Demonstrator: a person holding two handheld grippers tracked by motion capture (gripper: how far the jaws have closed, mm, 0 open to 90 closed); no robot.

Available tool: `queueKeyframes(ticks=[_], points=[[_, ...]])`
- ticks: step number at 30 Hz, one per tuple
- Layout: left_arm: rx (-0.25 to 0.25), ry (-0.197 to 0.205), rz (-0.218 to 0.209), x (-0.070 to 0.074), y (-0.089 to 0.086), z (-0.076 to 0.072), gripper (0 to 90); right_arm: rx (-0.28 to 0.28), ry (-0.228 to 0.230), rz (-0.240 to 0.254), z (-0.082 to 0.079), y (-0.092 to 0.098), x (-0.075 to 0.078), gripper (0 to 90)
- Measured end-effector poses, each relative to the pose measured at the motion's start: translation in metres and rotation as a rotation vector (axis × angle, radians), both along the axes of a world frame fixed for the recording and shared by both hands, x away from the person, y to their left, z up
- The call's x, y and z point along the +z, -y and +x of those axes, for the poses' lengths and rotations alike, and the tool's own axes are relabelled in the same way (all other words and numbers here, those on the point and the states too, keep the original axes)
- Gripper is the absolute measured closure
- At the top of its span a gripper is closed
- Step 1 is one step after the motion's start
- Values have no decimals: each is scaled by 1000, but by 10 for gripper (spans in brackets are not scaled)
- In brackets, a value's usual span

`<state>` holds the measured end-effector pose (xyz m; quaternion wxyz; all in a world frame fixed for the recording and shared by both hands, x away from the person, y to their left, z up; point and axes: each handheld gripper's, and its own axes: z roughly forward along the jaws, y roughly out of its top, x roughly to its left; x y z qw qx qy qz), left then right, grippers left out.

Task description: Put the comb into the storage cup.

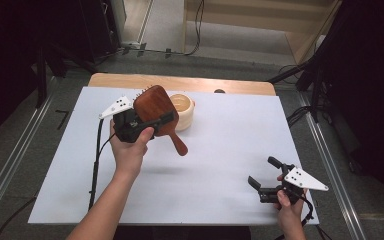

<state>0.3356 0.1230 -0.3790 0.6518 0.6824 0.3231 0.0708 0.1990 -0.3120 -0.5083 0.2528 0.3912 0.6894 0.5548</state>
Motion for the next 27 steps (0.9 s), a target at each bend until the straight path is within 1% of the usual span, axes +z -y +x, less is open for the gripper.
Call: queueKeyframes(ticks=[3, 4, 9, 16, 21, 23, 27], points=[[6, 3, 3, 3, 0, 2, 527, -11, -8, 4, 1, 5, -2, 0], [5, 5, -2, 5, 0, 4, 526, -14, -5, 5, 1, 6, -2, 0], [7, 11, -1, 8, 1, 8, 526, -16, -9, 12, 2, 7, -3, 0], [10, 20, 7, 15, 2, 15, 526, -9, -11, 3, 3, 6, -6, 0], [12, 18, -2, 16, 2, 19, 526, -12, -12, 17, 3, 7, -7, 0], [4, 16, -15, 16, 1, 22, 525, -9, -11, 16, 3, 6, -7, 0], [11, 20, -8, 17, 1, 26, 525, -6, -13, 11, 3, 6, -7, 0]])
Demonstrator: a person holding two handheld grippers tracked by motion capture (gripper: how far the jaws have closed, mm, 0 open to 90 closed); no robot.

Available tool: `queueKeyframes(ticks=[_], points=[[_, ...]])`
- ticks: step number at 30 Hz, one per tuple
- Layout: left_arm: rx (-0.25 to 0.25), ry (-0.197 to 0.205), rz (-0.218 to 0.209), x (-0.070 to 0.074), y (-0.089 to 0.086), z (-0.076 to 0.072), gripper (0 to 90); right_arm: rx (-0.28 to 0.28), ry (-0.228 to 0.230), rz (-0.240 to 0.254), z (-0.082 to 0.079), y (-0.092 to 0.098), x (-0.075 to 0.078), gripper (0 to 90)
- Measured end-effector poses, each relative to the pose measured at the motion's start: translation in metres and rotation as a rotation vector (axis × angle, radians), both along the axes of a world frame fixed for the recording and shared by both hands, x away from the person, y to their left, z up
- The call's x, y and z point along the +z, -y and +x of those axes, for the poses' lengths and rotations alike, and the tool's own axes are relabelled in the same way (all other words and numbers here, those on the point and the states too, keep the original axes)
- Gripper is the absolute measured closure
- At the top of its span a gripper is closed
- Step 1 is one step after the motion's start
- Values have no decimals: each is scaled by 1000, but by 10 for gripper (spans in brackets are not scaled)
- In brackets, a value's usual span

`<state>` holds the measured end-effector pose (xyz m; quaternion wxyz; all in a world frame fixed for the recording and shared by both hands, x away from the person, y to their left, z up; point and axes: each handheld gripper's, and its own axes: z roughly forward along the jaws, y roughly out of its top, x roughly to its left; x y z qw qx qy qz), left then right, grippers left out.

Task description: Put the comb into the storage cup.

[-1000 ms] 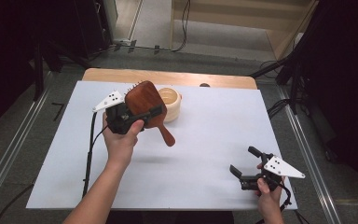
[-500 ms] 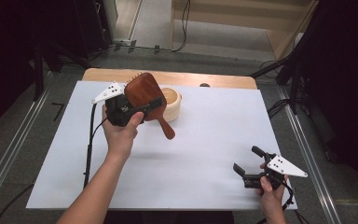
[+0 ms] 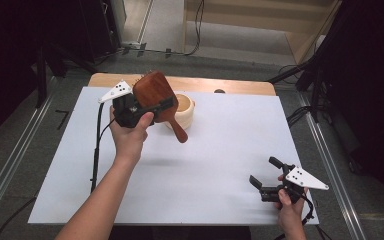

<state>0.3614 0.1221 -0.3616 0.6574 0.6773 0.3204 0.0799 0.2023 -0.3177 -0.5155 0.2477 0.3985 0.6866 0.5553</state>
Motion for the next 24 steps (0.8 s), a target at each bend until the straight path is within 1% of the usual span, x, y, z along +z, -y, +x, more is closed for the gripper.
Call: queueKeyframes(ticks=[13, 15, 20, 24], points=[[17, 8, 16, 8, 3, 13, 525, 6, 0, 4, 1, 0, -1, 0], [13, 6, 14, 8, 3, 16, 525, 6, 4, 1, 1, 0, -1, 0], [21, 14, 12, 11, 4, 21, 525, 9, 5, 0, 1, 0, -1, 0], [28, 12, 14, 11, 5, 25, 525, 9, 5, 2, 1, 0, -1, 0]])
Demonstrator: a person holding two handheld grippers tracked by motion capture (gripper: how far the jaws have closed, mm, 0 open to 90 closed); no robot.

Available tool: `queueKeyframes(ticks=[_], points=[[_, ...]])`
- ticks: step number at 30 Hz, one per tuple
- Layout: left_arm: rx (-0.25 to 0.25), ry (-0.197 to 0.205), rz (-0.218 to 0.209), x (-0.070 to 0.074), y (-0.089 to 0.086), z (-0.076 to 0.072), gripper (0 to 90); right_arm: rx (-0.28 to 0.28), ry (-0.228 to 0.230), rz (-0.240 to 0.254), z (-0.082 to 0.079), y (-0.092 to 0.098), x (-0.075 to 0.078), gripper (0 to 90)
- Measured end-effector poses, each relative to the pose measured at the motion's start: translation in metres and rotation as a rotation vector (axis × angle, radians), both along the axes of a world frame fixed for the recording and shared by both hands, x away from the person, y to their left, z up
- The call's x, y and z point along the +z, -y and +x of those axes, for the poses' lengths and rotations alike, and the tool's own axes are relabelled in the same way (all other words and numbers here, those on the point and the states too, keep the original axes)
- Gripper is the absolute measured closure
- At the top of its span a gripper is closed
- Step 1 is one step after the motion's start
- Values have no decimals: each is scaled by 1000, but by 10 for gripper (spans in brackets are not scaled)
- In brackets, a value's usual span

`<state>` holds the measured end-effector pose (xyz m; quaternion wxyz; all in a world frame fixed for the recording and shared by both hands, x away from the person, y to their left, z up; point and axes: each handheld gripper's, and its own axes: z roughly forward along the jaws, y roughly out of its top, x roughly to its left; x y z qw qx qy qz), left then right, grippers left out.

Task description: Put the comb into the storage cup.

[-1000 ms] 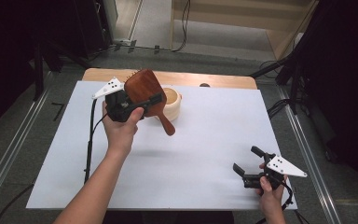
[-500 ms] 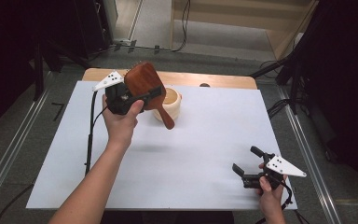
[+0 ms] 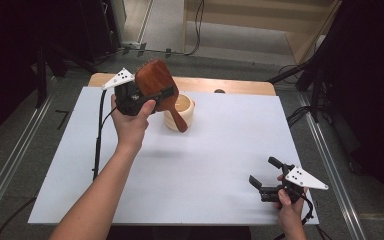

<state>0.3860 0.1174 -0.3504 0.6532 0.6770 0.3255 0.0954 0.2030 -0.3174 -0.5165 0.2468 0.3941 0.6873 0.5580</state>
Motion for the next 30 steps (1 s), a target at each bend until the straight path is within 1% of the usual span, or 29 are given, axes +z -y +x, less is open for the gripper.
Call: queueKeyframes(ticks=[8, 11, 25, 30], points=[[15, 4, 0, 5, 0, 7, 525, 1, -3, 1, 0, 0, 0, 0], [23, 6, -9, 7, 0, 10, 525, 0, -4, -2, 0, -1, 0, 0], [39, 4, -4, 8, 2, 24, 524, 4, -2, 2, 0, -1, 0, 0], [50, 4, -14, 9, 2, 29, 524, 4, -4, 3, 0, 0, 0, 0]])
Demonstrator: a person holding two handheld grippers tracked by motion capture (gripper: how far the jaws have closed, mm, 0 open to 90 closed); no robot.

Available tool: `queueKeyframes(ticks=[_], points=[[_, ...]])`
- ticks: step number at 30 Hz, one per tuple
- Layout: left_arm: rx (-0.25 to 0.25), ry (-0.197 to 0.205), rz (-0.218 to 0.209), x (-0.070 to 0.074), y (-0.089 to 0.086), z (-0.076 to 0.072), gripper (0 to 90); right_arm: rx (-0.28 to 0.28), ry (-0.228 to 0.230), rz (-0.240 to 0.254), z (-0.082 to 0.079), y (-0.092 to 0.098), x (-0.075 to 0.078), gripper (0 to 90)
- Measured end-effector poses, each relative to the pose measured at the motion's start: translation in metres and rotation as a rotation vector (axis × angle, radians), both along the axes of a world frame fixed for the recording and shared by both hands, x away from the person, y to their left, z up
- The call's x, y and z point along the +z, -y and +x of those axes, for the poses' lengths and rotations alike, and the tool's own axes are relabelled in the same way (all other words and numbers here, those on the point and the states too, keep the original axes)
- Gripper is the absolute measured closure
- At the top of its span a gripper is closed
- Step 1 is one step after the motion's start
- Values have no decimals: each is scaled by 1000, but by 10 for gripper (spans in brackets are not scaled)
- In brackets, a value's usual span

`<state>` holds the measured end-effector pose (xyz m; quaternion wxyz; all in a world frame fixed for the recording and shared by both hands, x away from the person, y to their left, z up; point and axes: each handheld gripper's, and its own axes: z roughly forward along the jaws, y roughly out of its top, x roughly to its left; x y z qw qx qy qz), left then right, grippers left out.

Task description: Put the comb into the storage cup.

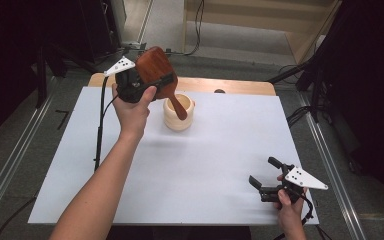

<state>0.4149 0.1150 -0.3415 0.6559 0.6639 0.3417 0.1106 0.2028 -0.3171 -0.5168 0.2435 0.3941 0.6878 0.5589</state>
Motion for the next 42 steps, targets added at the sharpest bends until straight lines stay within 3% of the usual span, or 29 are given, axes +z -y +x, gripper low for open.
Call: queueKeyframes(ticks=[24, 30, 42], points=[[42, 5, -3, 0, 2, 24, 524, 1, -1, 6, 0, 1, 0, 0], [70, 25, 31, -2, 6, 28, 523, 2, -2, 10, 0, 1, 0, 0], [94, 12, 49, -12, 10, 38, 521, 6, -1, 10, 1, 1, 0, 0]])
